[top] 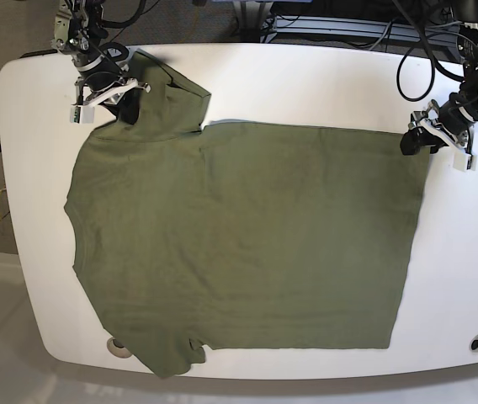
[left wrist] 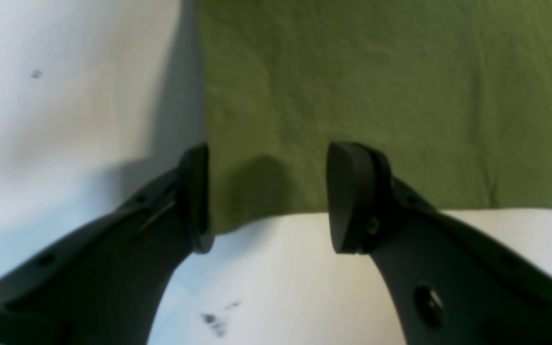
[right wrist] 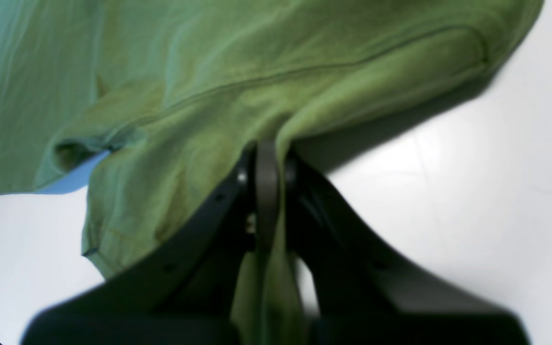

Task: Fold the T-shirt properly
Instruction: 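Grasp the shirt's shoulder corners with the left and right grippers, then lift the shoulder edge with both grippers and pull it toward the robot, then lower the held shoulder edge onto the shirt body, folding it over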

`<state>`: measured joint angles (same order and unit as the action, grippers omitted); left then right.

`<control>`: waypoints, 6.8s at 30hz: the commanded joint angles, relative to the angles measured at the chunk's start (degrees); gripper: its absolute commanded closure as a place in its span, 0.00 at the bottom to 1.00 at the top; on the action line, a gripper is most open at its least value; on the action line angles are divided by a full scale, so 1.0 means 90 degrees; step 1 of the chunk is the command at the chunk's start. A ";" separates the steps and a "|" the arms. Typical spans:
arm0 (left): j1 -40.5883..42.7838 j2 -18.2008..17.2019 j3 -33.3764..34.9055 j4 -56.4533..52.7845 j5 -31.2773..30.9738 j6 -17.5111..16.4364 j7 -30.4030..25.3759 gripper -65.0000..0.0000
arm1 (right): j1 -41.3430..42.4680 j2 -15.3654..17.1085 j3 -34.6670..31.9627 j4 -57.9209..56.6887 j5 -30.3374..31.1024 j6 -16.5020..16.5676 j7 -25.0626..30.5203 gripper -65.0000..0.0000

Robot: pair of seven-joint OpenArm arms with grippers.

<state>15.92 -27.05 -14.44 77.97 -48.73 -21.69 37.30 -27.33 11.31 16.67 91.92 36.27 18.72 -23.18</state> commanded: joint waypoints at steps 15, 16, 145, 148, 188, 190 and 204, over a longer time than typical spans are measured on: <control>0.0124 -0.0029 0.0216 -0.0121 0.0315 -0.0005 -0.0187 1.00 | -0.0010 0.0054 0.0030 0.0045 -0.0031 -0.0057 -0.0096 1.00; 0.0126 -0.0030 0.0215 -0.0119 0.0305 -0.0030 -0.0176 1.00 | -0.0010 0.0054 0.0031 0.0048 -0.0029 -0.0058 -0.0097 1.00; -0.0506 0.0159 -0.1012 0.0983 0.0251 -0.0514 0.0248 1.00 | 0.1775 0.0205 0.1078 0.1184 -0.0498 0.0296 -0.1040 1.00; -0.0736 0.0170 -0.0949 0.0724 0.0250 -0.0531 0.0205 1.00 | 0.2002 0.0202 0.1053 0.0916 -0.0618 0.0309 -0.1061 1.00; -0.1577 0.0194 -0.0909 -0.0264 0.0145 -0.0537 -0.0081 1.00 | 0.3526 0.0315 0.0660 -0.1343 -0.1262 0.0243 -0.0909 1.00; -0.1661 0.0207 -0.0849 -0.0266 0.0260 -0.0504 -0.0147 0.84 | 0.3587 0.0288 0.0682 -0.1269 -0.1364 0.0253 -0.0721 1.00; -0.1656 0.0186 -0.0874 -0.0252 0.0409 -0.0473 -0.0065 0.47 | 0.3709 0.0343 0.0652 -0.1289 -0.1369 0.0240 -0.0729 0.44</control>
<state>1.52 -24.16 -21.61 74.61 -44.66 -25.58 37.08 4.73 13.32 22.52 79.09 23.59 20.64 -30.39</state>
